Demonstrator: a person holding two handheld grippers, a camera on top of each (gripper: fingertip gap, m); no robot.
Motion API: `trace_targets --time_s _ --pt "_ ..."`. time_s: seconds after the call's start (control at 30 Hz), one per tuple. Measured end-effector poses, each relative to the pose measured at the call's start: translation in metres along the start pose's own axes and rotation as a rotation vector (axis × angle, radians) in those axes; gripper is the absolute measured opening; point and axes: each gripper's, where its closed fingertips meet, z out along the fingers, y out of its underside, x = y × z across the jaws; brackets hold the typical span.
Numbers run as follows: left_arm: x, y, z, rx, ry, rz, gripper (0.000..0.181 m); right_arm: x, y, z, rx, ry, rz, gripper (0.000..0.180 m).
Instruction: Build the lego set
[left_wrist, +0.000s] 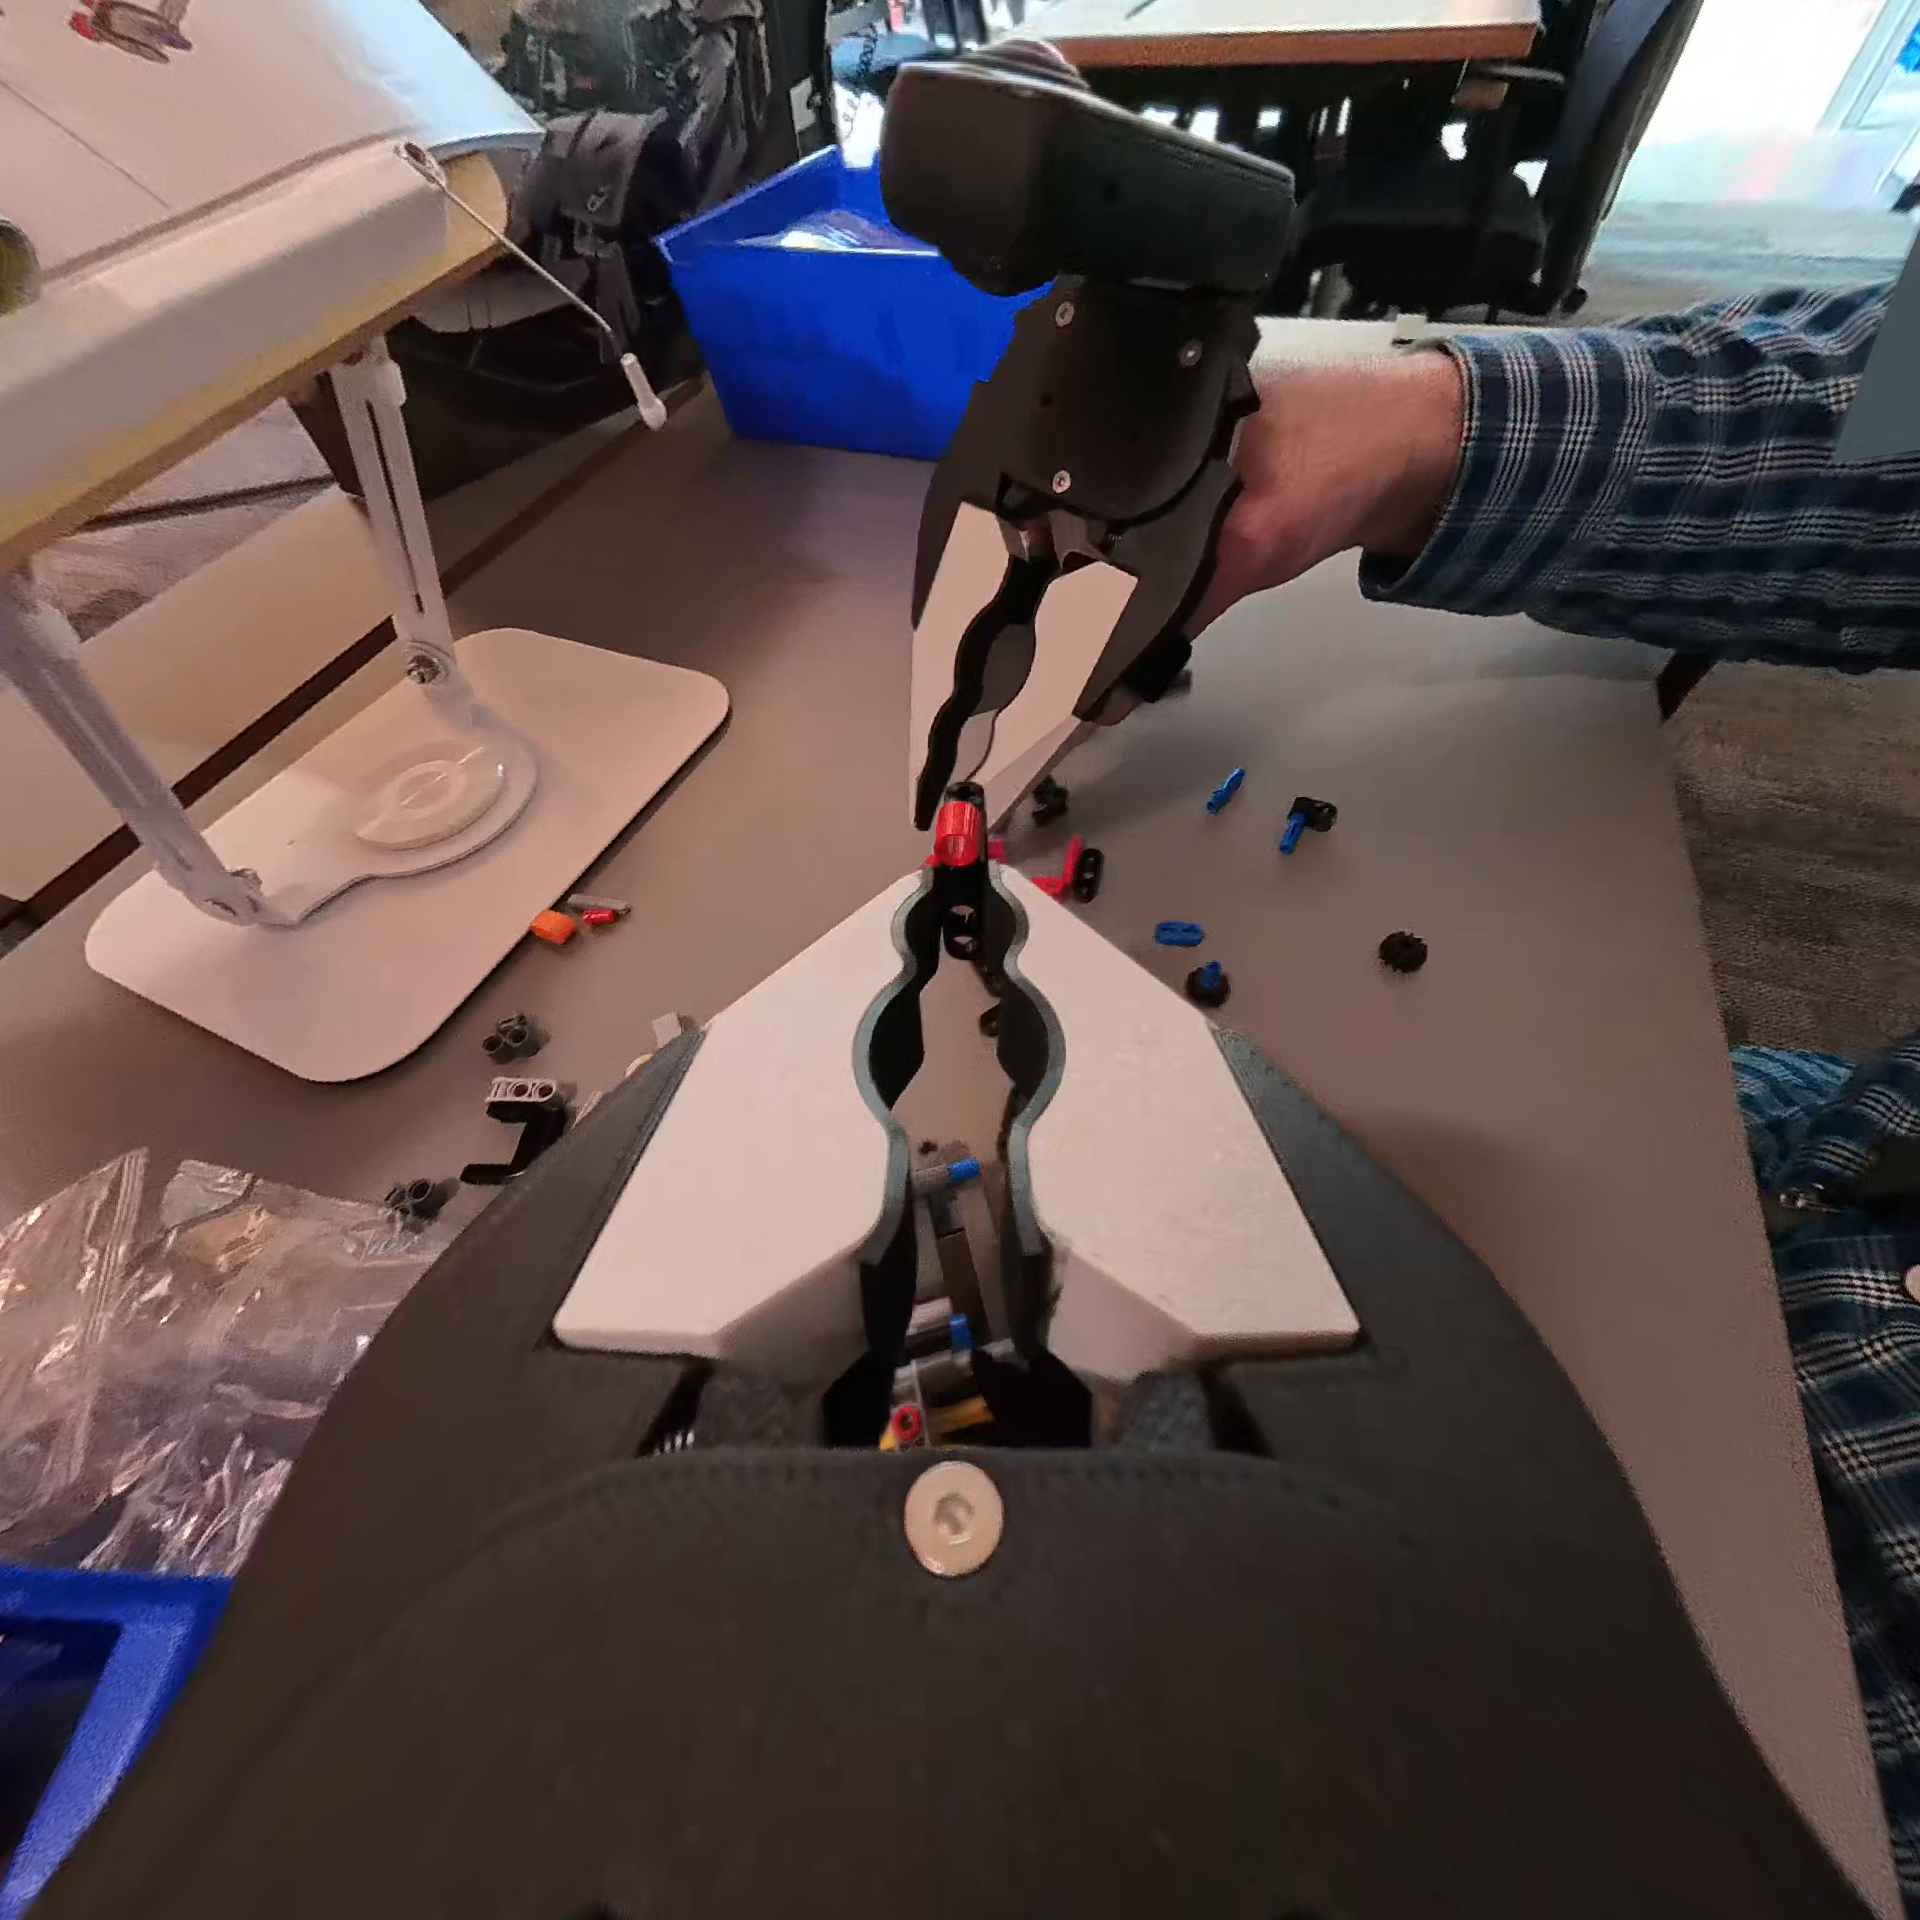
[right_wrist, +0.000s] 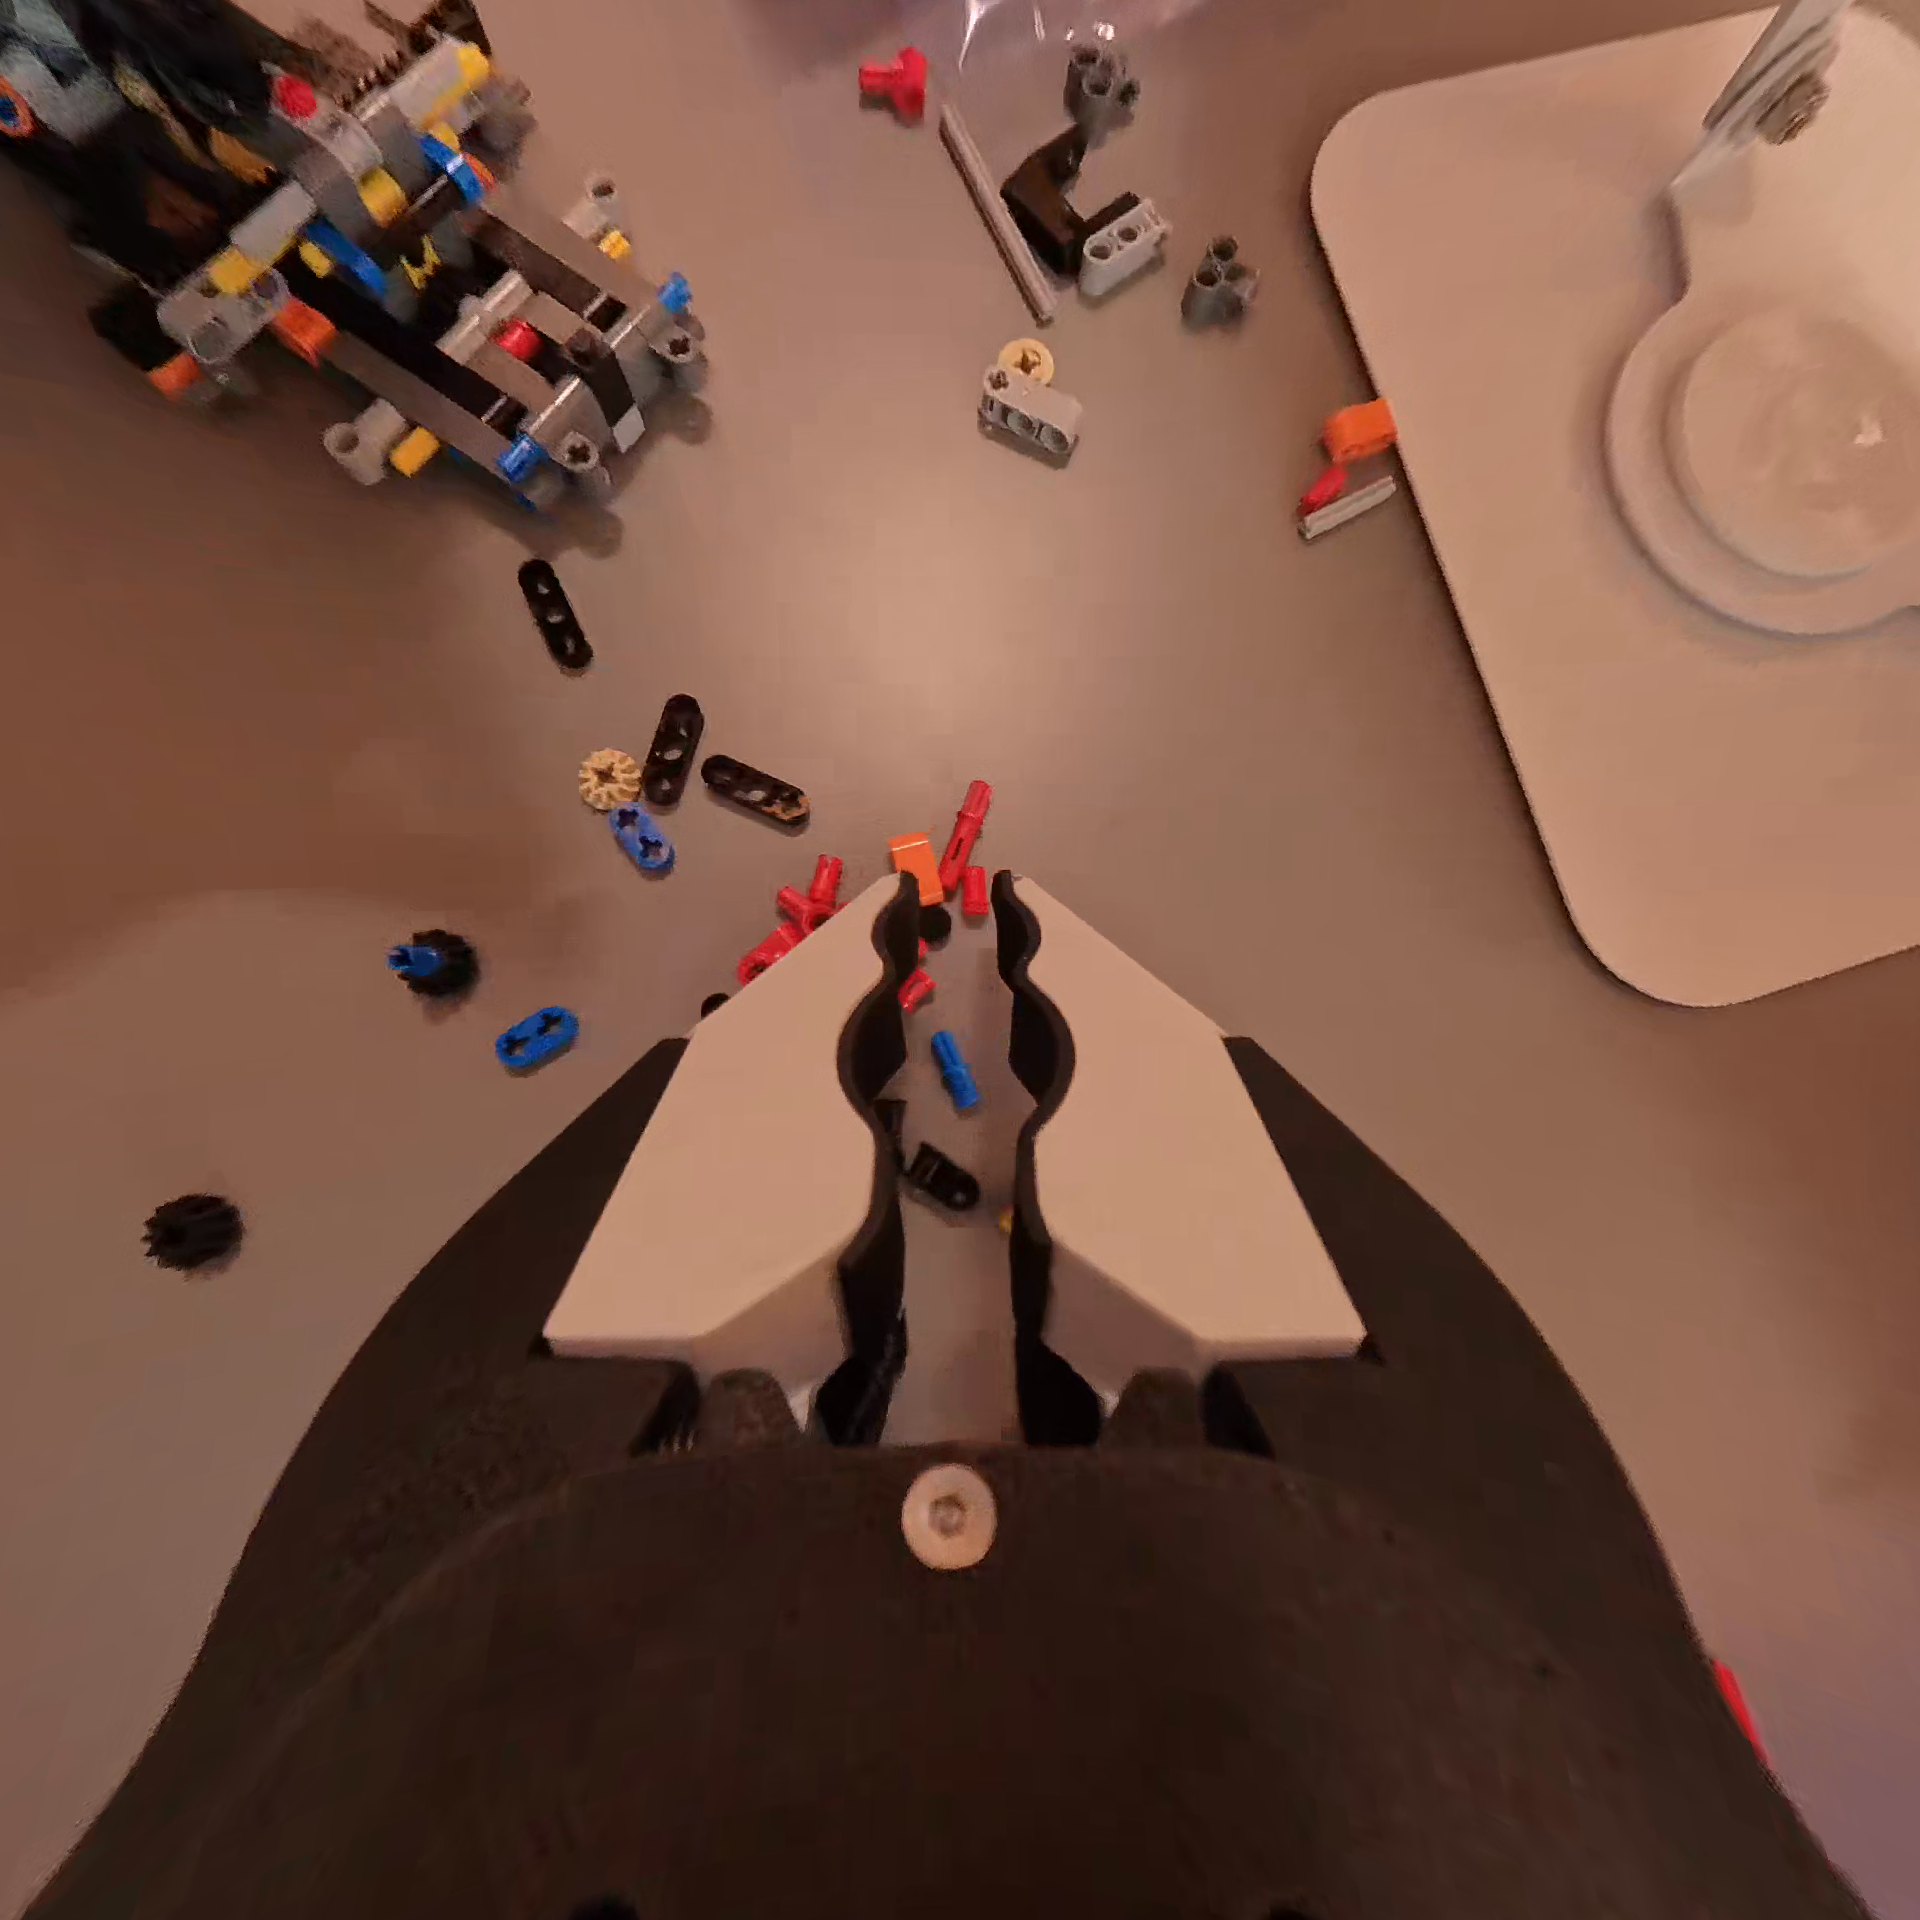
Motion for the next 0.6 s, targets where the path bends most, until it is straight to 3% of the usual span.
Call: trace_targets --time_s 0.17,0.6 --pt "-0.011 0.003 -0.009 0.013 -0.024 -0.038 0.006 -0.012 0.011 -0.002 -0.078 -0.073 -0.047 0.01" --pt "-0.01 0.002 -0.01 0.022 -0.015 -0.044 0.005 -0.045 0.015 -0.005 -0.077 -0.173 -0.074 0.012"
